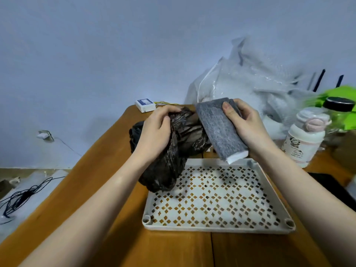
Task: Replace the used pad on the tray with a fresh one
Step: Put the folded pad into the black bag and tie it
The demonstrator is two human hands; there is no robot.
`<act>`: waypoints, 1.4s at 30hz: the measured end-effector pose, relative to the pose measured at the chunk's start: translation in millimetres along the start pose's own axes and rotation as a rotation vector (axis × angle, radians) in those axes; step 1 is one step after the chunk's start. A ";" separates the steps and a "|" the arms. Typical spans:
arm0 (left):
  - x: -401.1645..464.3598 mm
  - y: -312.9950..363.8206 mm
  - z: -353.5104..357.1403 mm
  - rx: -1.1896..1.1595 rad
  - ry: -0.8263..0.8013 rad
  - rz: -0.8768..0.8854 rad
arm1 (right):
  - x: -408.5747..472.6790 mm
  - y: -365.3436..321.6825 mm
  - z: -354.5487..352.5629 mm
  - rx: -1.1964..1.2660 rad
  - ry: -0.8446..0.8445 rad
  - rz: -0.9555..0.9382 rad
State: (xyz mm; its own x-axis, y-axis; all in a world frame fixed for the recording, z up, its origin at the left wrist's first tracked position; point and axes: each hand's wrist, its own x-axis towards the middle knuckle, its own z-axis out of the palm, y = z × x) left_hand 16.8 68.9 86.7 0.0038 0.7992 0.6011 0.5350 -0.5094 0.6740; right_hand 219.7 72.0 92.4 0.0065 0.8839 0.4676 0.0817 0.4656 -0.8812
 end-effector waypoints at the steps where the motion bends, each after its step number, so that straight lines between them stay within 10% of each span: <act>1: 0.9 5.4 0.6 -0.025 0.010 -0.052 | -1.3 -1.1 -9.4 -0.024 0.023 -0.008; 13: -12.0 26.6 33.6 0.643 -0.288 0.002 | -26.0 -9.2 -81.0 -0.196 0.160 -0.036; 22: 0.3 39.2 31.8 0.172 -0.263 -0.077 | -26.4 -28.0 -74.7 -0.379 0.409 -0.205; 28: 1.5 42.0 26.0 -0.182 -0.225 -0.181 | -35.1 -33.6 -19.8 -0.421 0.169 -0.163; 36: 0.8 19.7 6.1 -0.115 -0.503 -0.082 | -27.5 9.9 17.6 -0.459 0.069 -0.088; 42: 4.9 3.4 -6.2 -0.157 -0.334 -0.087 | -25.0 24.3 17.4 -0.591 0.116 -0.132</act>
State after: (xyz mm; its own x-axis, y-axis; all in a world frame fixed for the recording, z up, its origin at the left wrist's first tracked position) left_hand 13.4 69.1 94.6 0.2529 0.8882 0.3835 0.4097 -0.4574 0.7892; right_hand 204.2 61.9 58.2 0.0638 0.7944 0.6040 0.6275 0.4387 -0.6432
